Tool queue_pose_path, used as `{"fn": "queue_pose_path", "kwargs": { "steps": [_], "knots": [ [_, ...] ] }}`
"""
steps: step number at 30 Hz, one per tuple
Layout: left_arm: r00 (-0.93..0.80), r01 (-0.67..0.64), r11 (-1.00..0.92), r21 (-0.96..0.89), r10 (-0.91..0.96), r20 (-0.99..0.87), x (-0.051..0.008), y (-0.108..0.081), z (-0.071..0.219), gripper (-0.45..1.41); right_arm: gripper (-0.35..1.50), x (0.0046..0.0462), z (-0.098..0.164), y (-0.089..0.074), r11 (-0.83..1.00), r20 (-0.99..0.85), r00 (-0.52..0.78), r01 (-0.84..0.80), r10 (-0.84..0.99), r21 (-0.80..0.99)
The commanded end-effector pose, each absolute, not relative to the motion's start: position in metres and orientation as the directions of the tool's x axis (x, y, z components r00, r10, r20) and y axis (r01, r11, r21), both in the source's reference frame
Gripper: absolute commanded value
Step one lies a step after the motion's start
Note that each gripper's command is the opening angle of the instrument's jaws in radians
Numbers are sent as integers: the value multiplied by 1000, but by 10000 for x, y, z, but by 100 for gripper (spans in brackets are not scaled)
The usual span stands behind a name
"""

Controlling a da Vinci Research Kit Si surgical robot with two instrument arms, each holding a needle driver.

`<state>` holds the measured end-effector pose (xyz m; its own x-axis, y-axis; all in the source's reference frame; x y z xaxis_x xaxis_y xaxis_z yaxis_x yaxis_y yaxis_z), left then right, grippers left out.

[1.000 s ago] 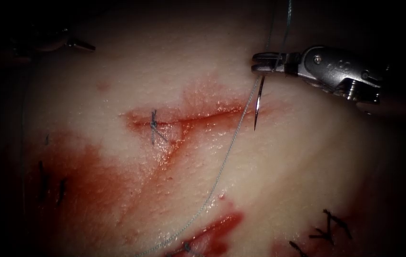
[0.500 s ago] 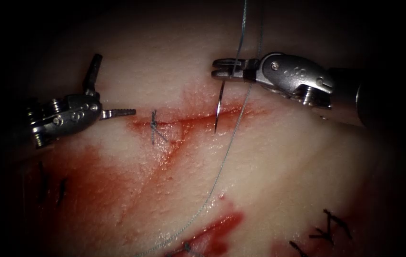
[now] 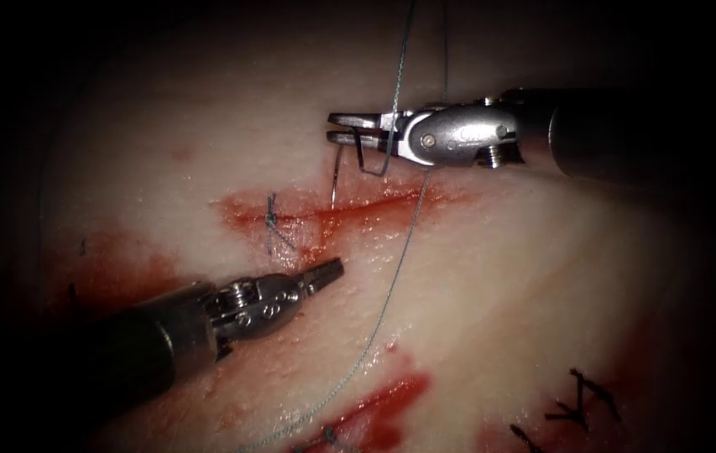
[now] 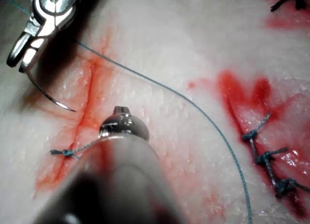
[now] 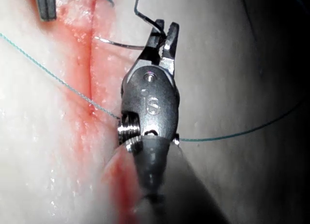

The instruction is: Wound Closure

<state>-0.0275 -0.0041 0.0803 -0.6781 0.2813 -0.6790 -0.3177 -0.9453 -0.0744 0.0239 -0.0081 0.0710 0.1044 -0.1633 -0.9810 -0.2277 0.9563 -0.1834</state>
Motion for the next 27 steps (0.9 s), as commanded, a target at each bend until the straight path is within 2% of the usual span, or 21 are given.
{"fn": "queue_pose_path", "kwargs": {
  "steps": [1,8,14,21,27],
  "knots": [
    [-682,-324,-943,-75,287,-672,-280,-35,811,2,-35,253,711,-74,955,-978,103,-221,-179,-198],
    [-723,-341,-935,-101,329,-608,-274,-32,840,14,-35,260,714,-74,930,-945,182,-201,-272,-307],
    [-723,-357,-924,-140,368,-585,-269,-35,841,10,-35,266,718,-76,906,-918,218,-198,-332,-375],
    [-718,-356,-921,-155,376,-586,-261,-33,837,21,-35,276,727,-89,900,-911,206,-187,-357,-395],
    [-730,-369,-913,-175,401,-554,-253,-37,849,22,-35,278,725,-96,874,-887,208,-182,-413,-450]
  ]
}}
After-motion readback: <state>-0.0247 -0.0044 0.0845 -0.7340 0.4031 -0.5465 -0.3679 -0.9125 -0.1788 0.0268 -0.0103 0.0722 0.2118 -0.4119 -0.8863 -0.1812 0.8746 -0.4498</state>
